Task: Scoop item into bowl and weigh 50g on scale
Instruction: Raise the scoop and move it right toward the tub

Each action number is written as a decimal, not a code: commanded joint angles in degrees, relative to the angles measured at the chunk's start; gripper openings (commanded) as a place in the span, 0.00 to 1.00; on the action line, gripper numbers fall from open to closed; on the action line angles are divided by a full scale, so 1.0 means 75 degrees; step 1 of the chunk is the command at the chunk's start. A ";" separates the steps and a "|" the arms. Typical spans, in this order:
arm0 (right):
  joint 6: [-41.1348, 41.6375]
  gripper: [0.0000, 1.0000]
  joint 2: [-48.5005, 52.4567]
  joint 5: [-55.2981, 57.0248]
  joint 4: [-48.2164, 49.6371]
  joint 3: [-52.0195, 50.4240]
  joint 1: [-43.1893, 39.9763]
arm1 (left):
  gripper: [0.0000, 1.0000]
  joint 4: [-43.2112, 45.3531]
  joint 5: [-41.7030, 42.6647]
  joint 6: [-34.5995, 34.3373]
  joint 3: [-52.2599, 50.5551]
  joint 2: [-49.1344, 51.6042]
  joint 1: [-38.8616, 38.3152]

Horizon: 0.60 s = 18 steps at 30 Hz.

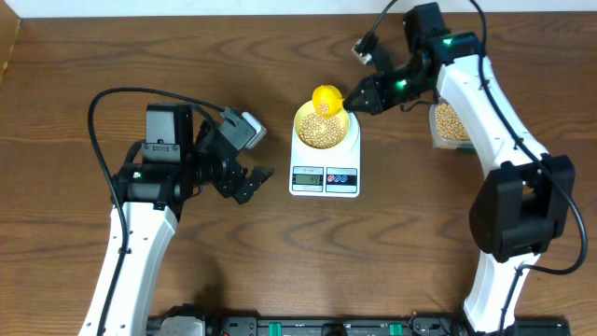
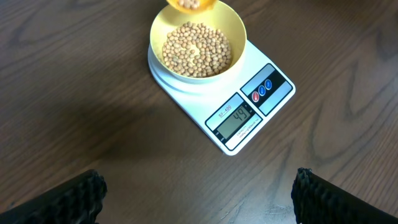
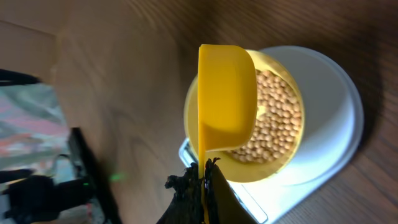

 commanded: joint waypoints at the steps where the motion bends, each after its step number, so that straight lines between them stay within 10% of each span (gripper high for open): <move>1: -0.0262 0.01 -0.0396 -0.0863 0.0017 -0.0044 -0.0122 | 0.97 -0.0012 -0.0044 -0.0009 -0.0079 0.0017 0.0038; 18: -0.0455 0.01 -0.0530 -0.0192 -0.0015 -0.0044 -0.0067 | 0.98 -0.0012 -0.0044 -0.0009 -0.0079 0.0017 0.0038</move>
